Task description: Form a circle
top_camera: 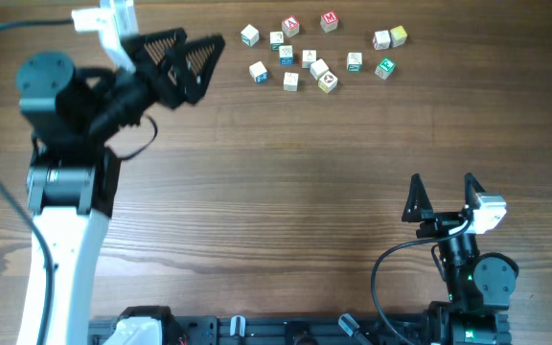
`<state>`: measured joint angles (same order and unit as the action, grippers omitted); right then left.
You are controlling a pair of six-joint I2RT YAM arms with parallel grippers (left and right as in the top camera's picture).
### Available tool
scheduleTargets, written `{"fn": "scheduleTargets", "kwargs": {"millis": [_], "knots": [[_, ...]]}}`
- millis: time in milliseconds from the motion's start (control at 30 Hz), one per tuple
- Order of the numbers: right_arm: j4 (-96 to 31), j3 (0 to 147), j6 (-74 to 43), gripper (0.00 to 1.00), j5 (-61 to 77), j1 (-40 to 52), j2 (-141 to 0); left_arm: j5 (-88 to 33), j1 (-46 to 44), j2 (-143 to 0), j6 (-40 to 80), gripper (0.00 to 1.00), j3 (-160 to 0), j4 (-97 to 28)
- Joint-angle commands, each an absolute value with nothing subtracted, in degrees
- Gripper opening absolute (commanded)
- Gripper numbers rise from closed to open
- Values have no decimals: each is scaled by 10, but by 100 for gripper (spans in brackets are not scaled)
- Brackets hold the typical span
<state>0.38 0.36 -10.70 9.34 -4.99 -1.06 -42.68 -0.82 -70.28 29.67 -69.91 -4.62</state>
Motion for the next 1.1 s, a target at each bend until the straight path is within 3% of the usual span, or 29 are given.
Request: {"fn": "scheduleTargets", "kwargs": {"millis": [0,233,367,433,800,1067], "knots": [[6,3,-114,100,88,-53,-10,-372,-24,-790,350,100,-745,-45],[6,3,-114,100,88,-53,-10,-203,-110,-948,284,100,-818,-45],[6,3,-114,100,88,-53,-10,56,-182,-1024,186,100,-825,-36],[6,3,-114,100,88,-53,-10,104,-203,-1061,129,100,-825,-18],[6,3,-114,100,88,-53,-10,109,-181,-1220,100,100,-825,57],[6,3,-114,100,88,-53,-10,31,-172,-1289,93,100,-825,61]]}}
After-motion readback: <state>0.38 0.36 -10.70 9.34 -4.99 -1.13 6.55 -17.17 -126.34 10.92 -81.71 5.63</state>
